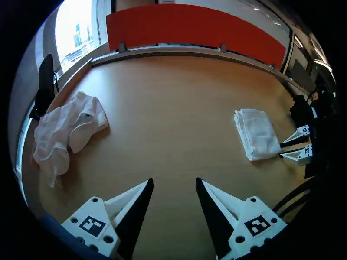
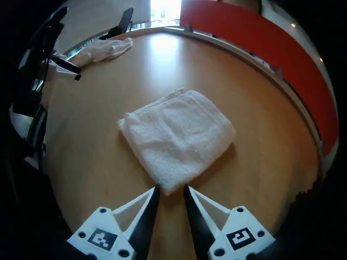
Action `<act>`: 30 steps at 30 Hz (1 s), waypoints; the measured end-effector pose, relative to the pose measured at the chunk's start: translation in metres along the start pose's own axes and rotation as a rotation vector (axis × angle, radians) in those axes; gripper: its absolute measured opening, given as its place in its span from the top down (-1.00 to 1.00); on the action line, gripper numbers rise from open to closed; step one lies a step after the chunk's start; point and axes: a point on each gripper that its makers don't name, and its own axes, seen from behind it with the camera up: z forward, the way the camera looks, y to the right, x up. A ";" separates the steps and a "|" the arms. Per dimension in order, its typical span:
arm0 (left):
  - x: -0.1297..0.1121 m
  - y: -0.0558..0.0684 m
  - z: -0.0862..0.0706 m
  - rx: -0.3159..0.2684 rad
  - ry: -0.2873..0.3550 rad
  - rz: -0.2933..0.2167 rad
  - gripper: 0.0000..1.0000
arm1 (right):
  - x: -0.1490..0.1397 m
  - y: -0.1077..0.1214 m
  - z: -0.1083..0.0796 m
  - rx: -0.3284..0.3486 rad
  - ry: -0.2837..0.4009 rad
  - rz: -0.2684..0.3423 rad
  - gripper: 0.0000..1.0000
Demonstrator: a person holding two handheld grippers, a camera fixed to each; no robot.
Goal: Fold towel
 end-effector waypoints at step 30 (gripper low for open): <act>0.005 -0.001 -0.004 -0.003 0.022 0.007 -0.43 | 0.057 0.013 -0.036 -0.019 0.108 0.007 0.91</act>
